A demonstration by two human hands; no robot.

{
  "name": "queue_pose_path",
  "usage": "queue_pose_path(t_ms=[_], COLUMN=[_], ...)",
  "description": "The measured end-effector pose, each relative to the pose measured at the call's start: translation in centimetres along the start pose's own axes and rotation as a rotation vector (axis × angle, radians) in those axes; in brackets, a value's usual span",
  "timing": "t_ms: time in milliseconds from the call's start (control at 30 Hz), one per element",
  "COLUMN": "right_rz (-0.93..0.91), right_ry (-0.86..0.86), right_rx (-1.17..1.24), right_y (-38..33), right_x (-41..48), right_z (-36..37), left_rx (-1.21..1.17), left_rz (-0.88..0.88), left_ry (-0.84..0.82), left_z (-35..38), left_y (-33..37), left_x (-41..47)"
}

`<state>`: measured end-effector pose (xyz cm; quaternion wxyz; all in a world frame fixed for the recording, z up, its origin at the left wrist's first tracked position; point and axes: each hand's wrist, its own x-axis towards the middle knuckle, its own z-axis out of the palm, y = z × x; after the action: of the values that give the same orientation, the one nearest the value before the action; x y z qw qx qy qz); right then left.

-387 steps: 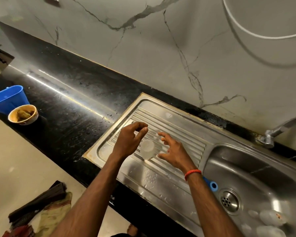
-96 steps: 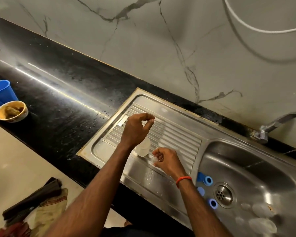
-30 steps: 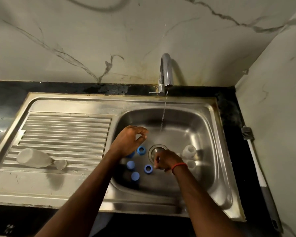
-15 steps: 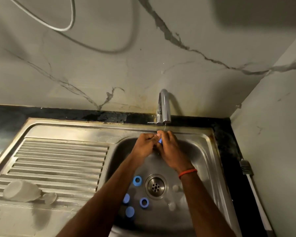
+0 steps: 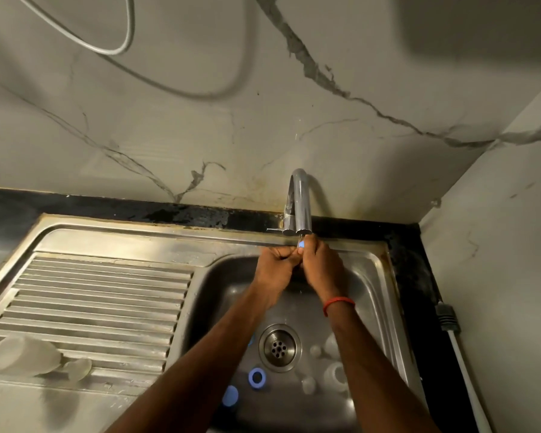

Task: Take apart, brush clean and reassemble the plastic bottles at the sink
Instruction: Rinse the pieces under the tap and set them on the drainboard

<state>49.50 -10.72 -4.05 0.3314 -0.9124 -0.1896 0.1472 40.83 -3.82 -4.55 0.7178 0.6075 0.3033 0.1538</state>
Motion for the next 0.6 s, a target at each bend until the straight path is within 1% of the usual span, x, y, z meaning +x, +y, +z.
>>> queue_pose_path(t_ms=[33, 67, 133, 167, 200, 233, 267, 300, 333, 367, 433, 467, 500, 533, 567, 600], right_rz=[0.032, -0.043, -0.397, -0.555, -0.668, -0.735, -0.765, -0.752, -0.692, -0.588, -0.233, -0.005, 0.207, 0.35, 0.391, 0.318], right_ry=[-0.018, -0.007, 0.12, 0.146, 0.145, 0.132, 0.119, 0.1, 0.085, 0.075, 0.012, -0.04, -0.096, -0.165, -0.216, -0.213], right_rx=[0.023, -0.045, -0.255, -0.303, -0.317, -0.295, -0.266, -0.208, -0.1, 0.061, 0.444, 0.618, 0.731, 0.77, 0.736, 0.617], right_y=[-0.4, -0.6, 0.3, 1.1, 1.8, 2.0, 2.3, 2.3, 1.8, 0.9, -1.3, -2.4, -3.1, -3.5, -3.6, -3.2], right_x=[-0.1, -0.5, -1.0, -0.9, -0.4, -0.1, 0.1, 0.1, -0.2, -0.6, -1.1, -1.0, -0.7, -0.6, -0.5, -0.2], right_z=[0.3, 0.8, 1.1, 1.2, 1.5, 1.5, 1.7, 2.0, 2.2, 2.5, 3.2, 3.2, 2.9, 2.5, 2.2, 2.0], left_rx=[0.072, 0.082, -0.08, -0.18, -0.238, -0.24, -0.212, -0.153, -0.085, -0.01, 0.135, 0.209, 0.291, 0.37, 0.417, 0.421], left_rz=[0.018, 0.0, -0.124, -0.208, -0.275, -0.307, -0.298, -0.242, -0.162, -0.073, 0.121, 0.218, 0.292, 0.342, 0.362, 0.34], left_ry=[0.025, 0.066, 0.111, 0.096, 0.071, 0.048, 0.035, 0.04, 0.065, 0.106, 0.188, 0.214, 0.214, 0.192, 0.167, 0.148], left_z=[0.2, -0.1, -0.5, -0.7, -1.0, -1.4, -1.7, -1.8, -1.7, -1.5, -1.1, -1.1, -1.2, -1.5, -1.7, -1.8], left_y=[0.1, 0.1, 1.0, 1.4, 1.8, 2.0, 2.0, 1.8, 1.6, 1.4, 0.8, 0.3, -0.1, -0.4, -0.5, -0.3], left_x=[-0.1, -0.3, -0.3, -0.2, -0.1, 0.0, 0.1, 0.1, 0.1, 0.0, -0.2, -0.2, 0.0, 0.0, 0.0, -0.1])
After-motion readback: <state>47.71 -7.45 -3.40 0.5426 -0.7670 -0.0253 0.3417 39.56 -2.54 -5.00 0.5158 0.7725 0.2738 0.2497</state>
